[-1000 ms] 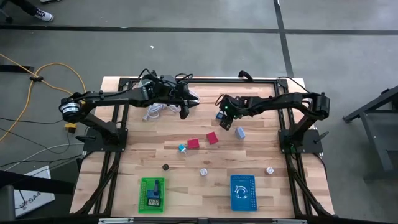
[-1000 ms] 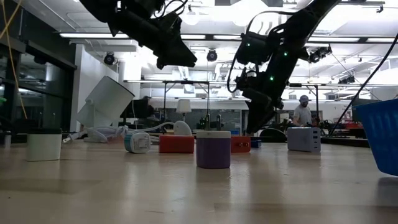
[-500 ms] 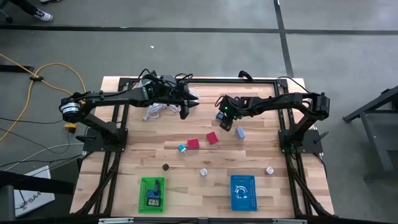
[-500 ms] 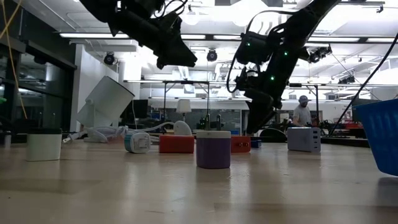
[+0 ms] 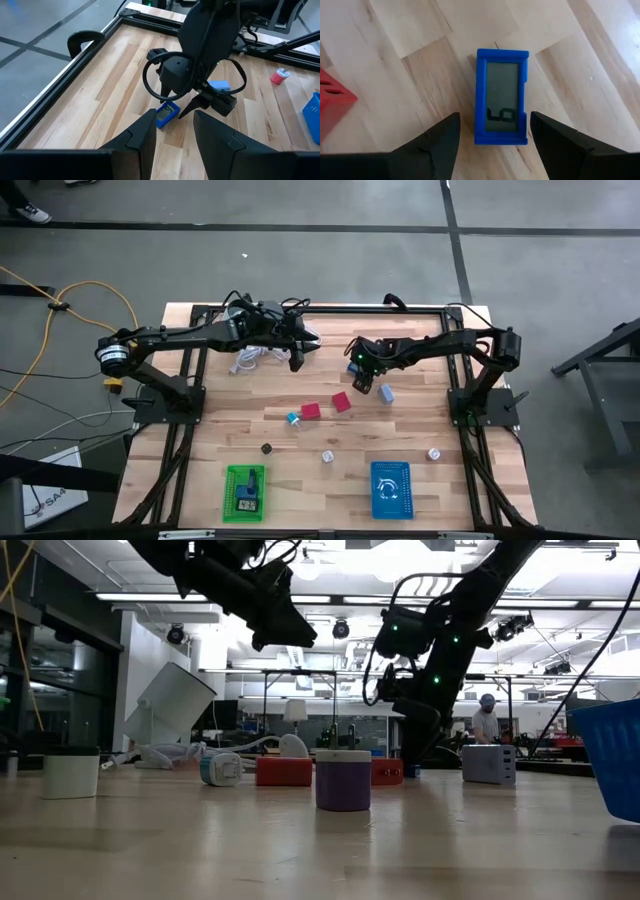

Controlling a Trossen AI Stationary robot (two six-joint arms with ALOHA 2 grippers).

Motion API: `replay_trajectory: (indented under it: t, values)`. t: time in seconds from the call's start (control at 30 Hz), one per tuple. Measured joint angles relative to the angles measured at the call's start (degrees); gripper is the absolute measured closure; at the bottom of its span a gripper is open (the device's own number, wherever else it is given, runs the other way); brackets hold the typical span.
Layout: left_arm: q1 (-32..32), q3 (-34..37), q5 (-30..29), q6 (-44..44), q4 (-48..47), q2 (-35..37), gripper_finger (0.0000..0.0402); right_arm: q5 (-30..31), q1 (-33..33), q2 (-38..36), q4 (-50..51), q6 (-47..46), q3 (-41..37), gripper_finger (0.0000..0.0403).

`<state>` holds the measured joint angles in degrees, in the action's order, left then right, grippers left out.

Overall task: Pick & Place Office items
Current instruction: Put the blue digital clock into the green bin

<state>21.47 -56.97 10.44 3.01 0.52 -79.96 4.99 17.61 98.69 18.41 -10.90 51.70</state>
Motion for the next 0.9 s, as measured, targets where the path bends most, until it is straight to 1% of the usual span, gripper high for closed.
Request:
replay_trajectory:
  t: [0.53,0.9]
  values:
    - [0.0,0.0,0.0,0.0,0.0,0.0,0.0275,2.5,0.0,0.0,0.2,0.0,0.0,0.0174]
    - [0.0,0.0,0.0,0.0,0.0,0.0,0.0275,1.0,0.0,0.0,1.3,-1.1,0.0,0.0174]
